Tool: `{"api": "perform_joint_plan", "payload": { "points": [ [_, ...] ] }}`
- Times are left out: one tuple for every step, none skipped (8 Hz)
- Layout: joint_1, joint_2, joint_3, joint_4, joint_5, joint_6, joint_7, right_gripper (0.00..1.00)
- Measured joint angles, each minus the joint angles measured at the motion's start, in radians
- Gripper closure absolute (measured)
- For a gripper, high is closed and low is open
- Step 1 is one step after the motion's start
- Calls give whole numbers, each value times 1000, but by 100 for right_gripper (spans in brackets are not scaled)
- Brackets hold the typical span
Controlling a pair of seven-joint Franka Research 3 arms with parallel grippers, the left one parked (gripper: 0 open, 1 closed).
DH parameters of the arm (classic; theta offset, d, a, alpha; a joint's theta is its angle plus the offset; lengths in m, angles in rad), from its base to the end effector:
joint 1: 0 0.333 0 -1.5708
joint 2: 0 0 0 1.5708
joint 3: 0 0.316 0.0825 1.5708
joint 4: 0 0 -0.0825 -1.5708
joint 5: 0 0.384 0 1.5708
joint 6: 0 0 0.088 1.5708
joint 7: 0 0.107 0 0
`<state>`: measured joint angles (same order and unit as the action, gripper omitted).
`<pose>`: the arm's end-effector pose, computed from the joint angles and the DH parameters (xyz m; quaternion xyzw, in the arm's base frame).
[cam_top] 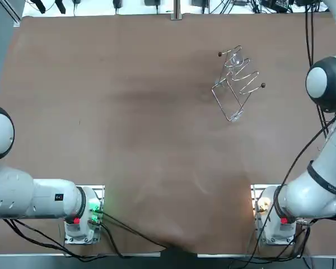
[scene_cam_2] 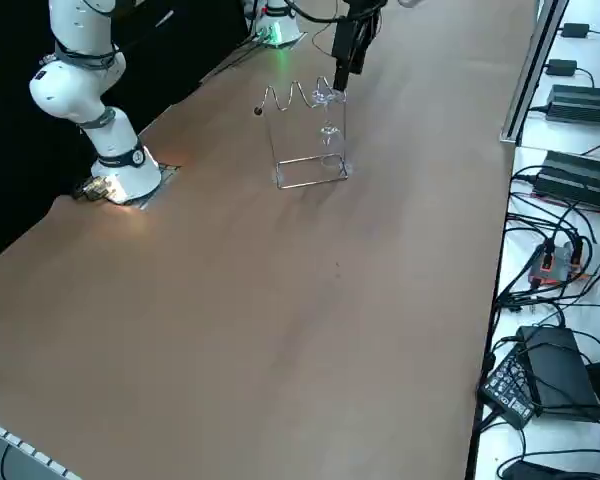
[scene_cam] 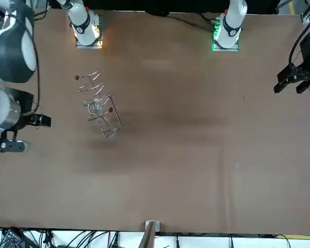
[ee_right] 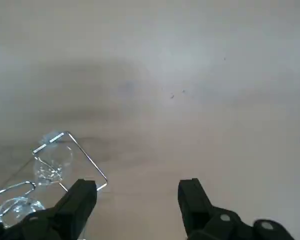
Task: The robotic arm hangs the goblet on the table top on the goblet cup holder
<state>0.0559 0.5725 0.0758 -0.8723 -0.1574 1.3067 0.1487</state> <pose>0.6817 0.0523 0.5674 0.9956 -0.0284 -0.0602 0.0653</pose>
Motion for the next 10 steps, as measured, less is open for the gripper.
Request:
{"api": "perform_joint_plan", "payload": {
  "points": [
    [-17,-31,0,-4,28,7,0,0],
    [-37,-80,0,-28,73,27,0,0],
    [-65,-154,-2,-88,129,58,0,0],
    [-89,-233,-16,-164,176,73,3,0],
    [-96,-304,-50,-246,203,80,3,0],
    [-96,-359,-82,-332,216,94,2,0],
    [-96,-397,-102,-411,222,112,3,0],
    [-95,-418,-110,-469,222,130,4,0],
    [-93,-428,-118,-500,222,139,5,0],
    [-92,-432,-127,-513,222,140,4,0]
  ]
}}
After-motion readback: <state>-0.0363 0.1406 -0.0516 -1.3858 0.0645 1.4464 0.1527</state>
